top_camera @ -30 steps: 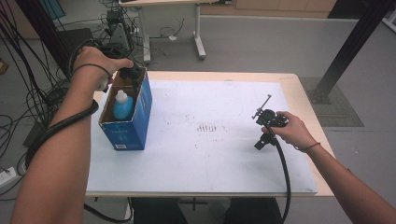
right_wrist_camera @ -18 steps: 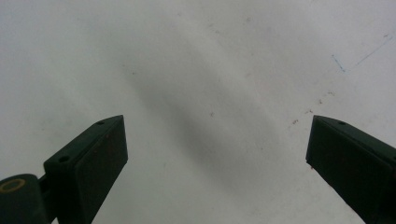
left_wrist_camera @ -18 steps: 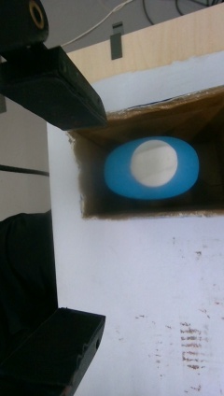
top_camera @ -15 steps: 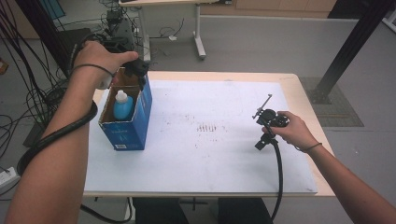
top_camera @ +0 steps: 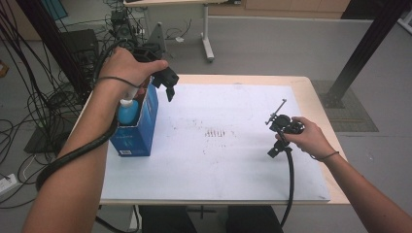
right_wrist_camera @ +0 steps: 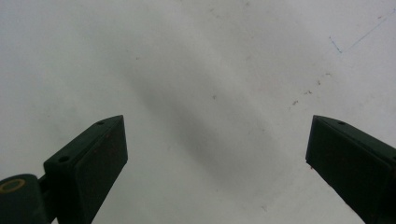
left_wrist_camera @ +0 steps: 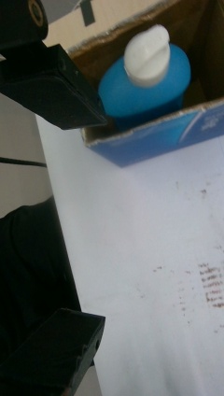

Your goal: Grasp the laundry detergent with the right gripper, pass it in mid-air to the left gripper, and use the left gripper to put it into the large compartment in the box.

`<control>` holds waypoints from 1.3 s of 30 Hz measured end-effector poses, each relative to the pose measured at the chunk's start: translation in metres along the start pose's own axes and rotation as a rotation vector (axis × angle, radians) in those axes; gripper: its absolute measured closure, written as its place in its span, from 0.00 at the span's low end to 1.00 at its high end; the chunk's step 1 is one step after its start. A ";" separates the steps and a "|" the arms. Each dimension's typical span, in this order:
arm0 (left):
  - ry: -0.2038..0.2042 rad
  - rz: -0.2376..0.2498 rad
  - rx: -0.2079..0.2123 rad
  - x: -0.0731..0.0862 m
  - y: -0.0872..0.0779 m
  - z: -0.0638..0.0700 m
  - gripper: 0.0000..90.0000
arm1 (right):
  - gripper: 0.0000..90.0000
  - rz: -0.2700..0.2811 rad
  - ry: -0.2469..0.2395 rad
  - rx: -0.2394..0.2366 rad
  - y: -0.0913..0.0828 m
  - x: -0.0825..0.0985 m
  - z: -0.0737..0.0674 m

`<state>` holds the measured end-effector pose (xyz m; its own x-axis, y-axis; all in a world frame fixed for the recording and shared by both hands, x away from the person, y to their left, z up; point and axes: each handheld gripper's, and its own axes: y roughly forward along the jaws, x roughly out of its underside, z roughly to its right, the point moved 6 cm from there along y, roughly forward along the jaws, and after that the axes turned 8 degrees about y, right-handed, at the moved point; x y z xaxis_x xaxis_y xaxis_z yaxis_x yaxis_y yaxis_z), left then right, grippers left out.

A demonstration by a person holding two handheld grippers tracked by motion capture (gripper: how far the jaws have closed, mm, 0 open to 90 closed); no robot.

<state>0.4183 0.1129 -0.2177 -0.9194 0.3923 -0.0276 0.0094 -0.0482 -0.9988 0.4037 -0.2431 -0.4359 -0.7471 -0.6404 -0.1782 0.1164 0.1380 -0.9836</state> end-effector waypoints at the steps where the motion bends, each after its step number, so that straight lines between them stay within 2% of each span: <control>1: 0.008 0.004 0.005 -0.001 0.001 0.003 0.06 | 0.06 -0.001 0.005 0.000 0.000 0.000 0.000; 8: 0.076 0.009 0.014 -0.003 0.010 0.028 0.06 | 0.06 -0.001 0.011 -0.001 0.001 0.001 0.001; 19: 0.148 0.004 0.024 -0.006 0.036 0.062 0.06 | 0.06 -0.006 0.001 0.001 0.003 0.002 0.003; 25: 0.165 -0.004 0.047 -0.007 0.060 0.075 0.06 | 0.06 -0.007 0.002 -0.001 0.003 0.001 0.003; 35: 0.174 0.005 0.061 -0.004 0.098 0.084 0.06 | 0.06 0.000 -0.001 0.001 0.002 0.000 -0.001; 39: 0.160 0.006 0.046 -0.004 0.111 0.085 0.07 | 0.06 0.001 -0.001 -0.005 0.003 -0.002 -0.003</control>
<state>0.3892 0.0279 -0.3253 -0.8452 0.5327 -0.0432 -0.0066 -0.0913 -0.9958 0.4033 -0.2389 -0.4380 -0.7466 -0.6407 -0.1791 0.1139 0.1422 -0.9833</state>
